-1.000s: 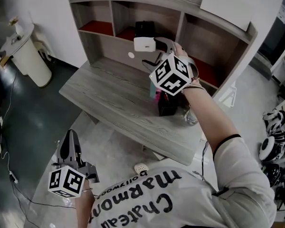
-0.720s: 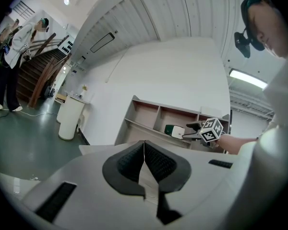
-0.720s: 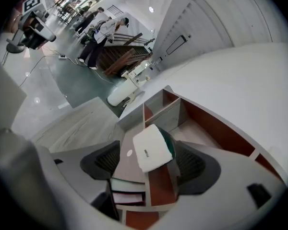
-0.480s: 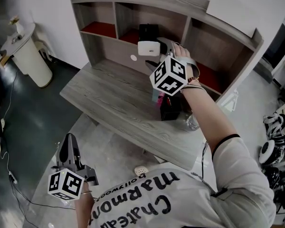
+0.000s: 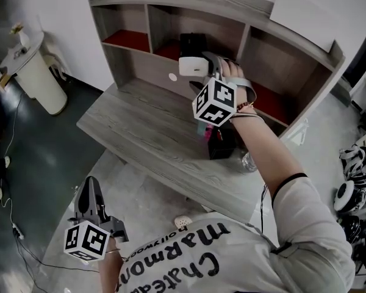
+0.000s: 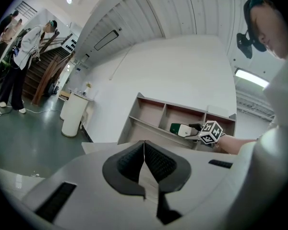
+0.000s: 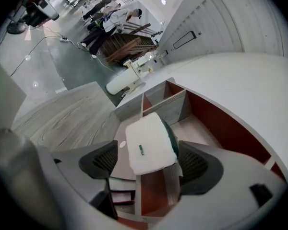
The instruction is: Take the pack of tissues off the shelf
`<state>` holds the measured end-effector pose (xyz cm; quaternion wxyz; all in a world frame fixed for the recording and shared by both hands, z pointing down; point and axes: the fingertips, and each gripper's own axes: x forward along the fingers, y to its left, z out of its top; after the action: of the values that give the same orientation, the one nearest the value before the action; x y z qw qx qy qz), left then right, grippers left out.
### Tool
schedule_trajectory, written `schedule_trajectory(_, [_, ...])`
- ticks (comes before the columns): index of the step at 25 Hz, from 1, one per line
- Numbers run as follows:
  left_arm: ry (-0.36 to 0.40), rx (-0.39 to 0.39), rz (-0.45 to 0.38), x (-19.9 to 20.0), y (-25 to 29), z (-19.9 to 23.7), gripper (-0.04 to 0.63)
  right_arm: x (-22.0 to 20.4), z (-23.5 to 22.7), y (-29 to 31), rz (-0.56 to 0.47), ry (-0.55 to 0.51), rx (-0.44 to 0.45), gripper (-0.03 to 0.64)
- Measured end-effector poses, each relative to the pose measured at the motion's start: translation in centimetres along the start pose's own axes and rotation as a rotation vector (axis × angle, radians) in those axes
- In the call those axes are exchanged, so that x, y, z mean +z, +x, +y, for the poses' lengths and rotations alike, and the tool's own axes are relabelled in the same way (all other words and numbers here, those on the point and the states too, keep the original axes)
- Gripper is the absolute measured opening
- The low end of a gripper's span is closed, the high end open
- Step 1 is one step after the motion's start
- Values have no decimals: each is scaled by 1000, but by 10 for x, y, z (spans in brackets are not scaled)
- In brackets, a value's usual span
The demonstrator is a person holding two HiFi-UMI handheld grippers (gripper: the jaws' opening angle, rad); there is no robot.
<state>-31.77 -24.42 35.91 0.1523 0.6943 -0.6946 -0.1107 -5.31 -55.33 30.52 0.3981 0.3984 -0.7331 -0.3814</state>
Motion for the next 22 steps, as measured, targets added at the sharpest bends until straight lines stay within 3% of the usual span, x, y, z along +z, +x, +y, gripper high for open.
schedule_trajectory(22, [-20,-13,23,-10,21,6,18,-13,-3,19,16,-100,-100,387])
